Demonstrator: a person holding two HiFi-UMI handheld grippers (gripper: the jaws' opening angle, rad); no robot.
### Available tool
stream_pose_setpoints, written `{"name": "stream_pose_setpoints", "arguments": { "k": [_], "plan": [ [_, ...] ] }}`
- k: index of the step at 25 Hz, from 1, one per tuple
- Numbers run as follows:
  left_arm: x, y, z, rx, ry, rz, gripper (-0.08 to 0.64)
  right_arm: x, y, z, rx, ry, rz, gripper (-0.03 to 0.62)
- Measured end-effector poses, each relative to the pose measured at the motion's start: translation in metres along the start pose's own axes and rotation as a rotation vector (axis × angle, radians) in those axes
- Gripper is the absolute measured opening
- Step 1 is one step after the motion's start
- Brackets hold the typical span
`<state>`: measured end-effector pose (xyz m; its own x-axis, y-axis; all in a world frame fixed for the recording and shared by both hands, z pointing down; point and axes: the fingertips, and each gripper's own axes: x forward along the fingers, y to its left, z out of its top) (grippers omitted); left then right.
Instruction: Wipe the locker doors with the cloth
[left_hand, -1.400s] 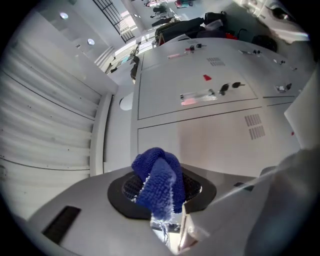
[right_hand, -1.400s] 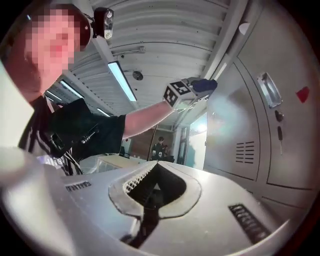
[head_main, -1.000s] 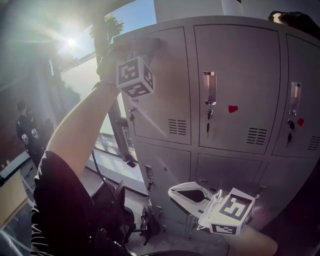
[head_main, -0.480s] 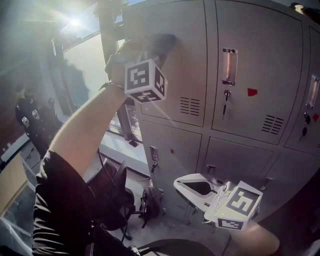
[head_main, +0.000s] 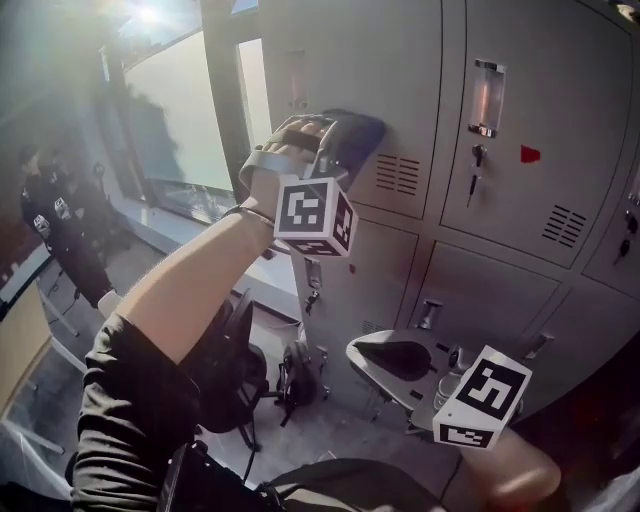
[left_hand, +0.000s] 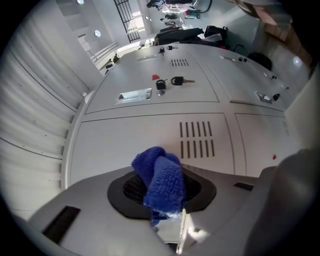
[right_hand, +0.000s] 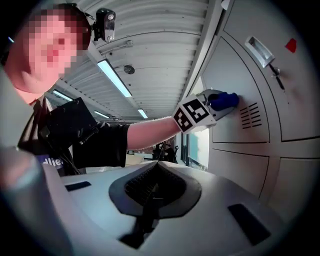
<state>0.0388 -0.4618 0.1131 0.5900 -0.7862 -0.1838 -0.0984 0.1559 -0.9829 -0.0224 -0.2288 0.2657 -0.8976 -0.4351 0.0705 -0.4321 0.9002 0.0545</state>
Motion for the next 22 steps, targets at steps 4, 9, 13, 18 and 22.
{"name": "stream_pose_setpoints", "arguments": {
  "k": [4, 9, 13, 18, 22],
  "plan": [
    [-0.009, -0.049, 0.003, -0.041, -0.016, -0.074, 0.124, 0.003, 0.005, -0.009, 0.015, 0.027, -0.006, 0.005],
    [-0.018, -0.098, 0.007, -0.075, -0.020, -0.152, 0.124, 0.004, 0.009, -0.016, 0.034, 0.043, -0.009, 0.005],
    [-0.022, -0.123, 0.011, -0.053, -0.029, -0.206, 0.124, -0.001, 0.009, -0.015, 0.032, 0.039, -0.022, 0.005],
    [-0.021, -0.107, 0.017, -0.010, -0.050, -0.228, 0.124, -0.017, 0.011, -0.010, 0.015, 0.010, -0.046, 0.005],
    [-0.026, -0.037, 0.029, -0.028, -0.054, -0.152, 0.124, -0.031, 0.012, -0.005, 0.028, -0.019, -0.063, 0.005]
  ]
}}
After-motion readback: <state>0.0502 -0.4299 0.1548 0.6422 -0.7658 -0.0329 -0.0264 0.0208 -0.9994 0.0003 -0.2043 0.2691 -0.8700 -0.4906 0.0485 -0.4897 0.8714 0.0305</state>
